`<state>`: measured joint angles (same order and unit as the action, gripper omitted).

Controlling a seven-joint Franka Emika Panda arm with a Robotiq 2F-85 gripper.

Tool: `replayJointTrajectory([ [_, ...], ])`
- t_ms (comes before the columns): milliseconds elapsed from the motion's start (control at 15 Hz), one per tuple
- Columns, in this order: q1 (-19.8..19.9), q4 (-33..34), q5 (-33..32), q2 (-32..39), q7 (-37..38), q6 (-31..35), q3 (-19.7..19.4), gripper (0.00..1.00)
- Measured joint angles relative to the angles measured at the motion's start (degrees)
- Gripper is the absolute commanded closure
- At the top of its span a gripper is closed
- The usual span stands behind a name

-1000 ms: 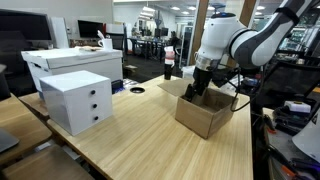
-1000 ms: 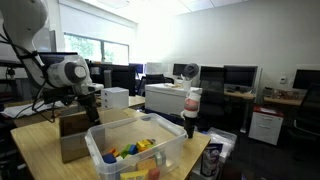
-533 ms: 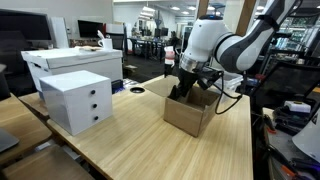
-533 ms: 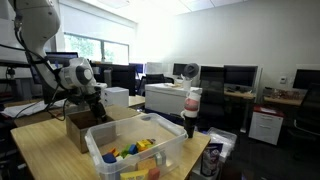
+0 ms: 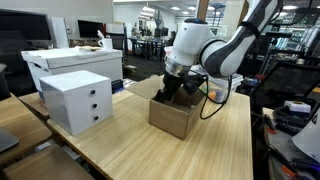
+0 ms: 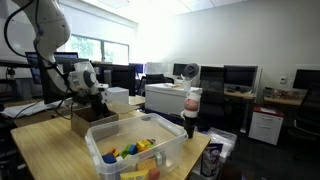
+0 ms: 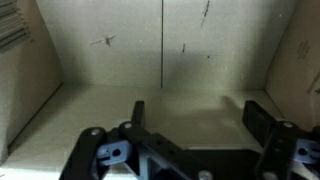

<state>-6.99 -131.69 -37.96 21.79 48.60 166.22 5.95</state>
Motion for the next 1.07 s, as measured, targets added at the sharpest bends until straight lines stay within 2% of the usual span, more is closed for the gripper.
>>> replayJointTrajectory([
  [200,0.43,2.91,1.9,1.96,-2.1,-2.01,1.82,0.0],
  [400,0.83,5.67,3.87,2.78,-4.19,-6.69,3.52,0.0],
  [733,-3.73,7.59,12.21,1.6,-8.95,-14.61,-0.86,0.0],
  [1067,-5.11,5.05,14.79,-1.24,-9.65,-15.72,-4.09,0.0],
])
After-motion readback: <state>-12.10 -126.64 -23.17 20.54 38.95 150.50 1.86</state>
